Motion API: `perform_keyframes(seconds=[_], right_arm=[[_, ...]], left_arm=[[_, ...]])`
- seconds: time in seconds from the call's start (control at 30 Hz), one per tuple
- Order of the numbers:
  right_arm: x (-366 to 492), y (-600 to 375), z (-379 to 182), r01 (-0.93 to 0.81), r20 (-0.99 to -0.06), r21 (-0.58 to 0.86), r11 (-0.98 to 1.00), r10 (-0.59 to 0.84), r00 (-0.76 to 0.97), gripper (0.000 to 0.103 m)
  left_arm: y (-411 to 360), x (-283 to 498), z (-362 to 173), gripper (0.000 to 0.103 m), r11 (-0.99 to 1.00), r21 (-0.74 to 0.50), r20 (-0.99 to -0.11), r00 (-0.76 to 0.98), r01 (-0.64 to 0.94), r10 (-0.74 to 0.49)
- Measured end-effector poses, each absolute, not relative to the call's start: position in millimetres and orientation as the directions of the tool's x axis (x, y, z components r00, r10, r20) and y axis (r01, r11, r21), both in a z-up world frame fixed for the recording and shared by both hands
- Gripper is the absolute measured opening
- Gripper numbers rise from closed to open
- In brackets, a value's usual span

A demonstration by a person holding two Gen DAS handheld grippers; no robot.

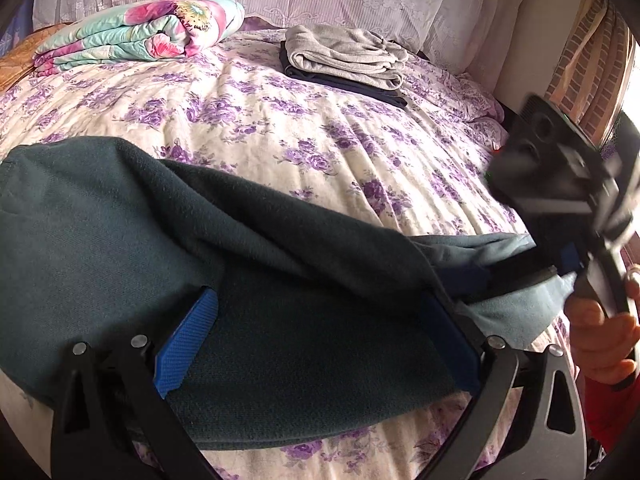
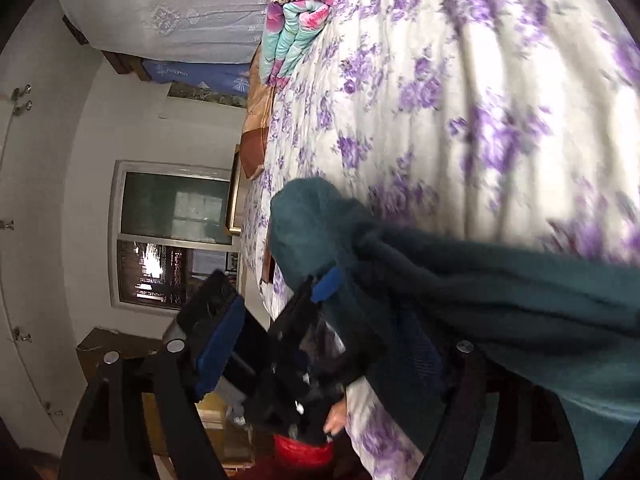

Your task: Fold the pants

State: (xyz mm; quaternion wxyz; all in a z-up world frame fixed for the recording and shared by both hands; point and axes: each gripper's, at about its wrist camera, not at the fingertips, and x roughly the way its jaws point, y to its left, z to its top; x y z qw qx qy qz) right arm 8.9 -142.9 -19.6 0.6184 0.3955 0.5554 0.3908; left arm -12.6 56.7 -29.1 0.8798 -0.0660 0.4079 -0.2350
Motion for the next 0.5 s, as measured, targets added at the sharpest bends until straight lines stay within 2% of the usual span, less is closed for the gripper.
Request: perform_keyframes(seconds=[0.1,0.2,0.3,0.4,0.47,0.5], right_arm=[[12,-139,-17,-0.064,-0.362,0.928,0.368,0.928,0.090,0.081],[2,-140,-9,-0.126,-0.287,0.946,0.297,0.954,0.090,0.079],[-4,-142,-1,-0.194,-0.259,0.942,0.275,0.960,0.105,0.079],[2,-143,-8,-0.167,-0.231,0.953,0.251,0.964,0.133,0.077],[7,-146,-11,-0.159,-0.234,0.952,0.263,0.956,0.177,0.066],[10,-150,-12,-0.161,-0.238,0.948,0.275,0.948,0.213,0.052]], left_arm=[[60,-14,-29,0.098,0.874,-0.320,-0.675,0.559,0.365,-0.481],[64,-14,-28,0.098,0.864,-0.343,-0.660,0.559,0.369,-0.501],[67,-16,-27,0.098,0.853,-0.364,-0.644,0.560,0.375,-0.521],[66,-15,-27,0.098,0.856,-0.358,-0.649,0.560,0.373,-0.515],[65,-15,-27,0.098,0.859,-0.352,-0.652,0.561,0.373,-0.510],[65,-15,-27,0.098,0.859,-0.351,-0.653,0.560,0.372,-0.509]])
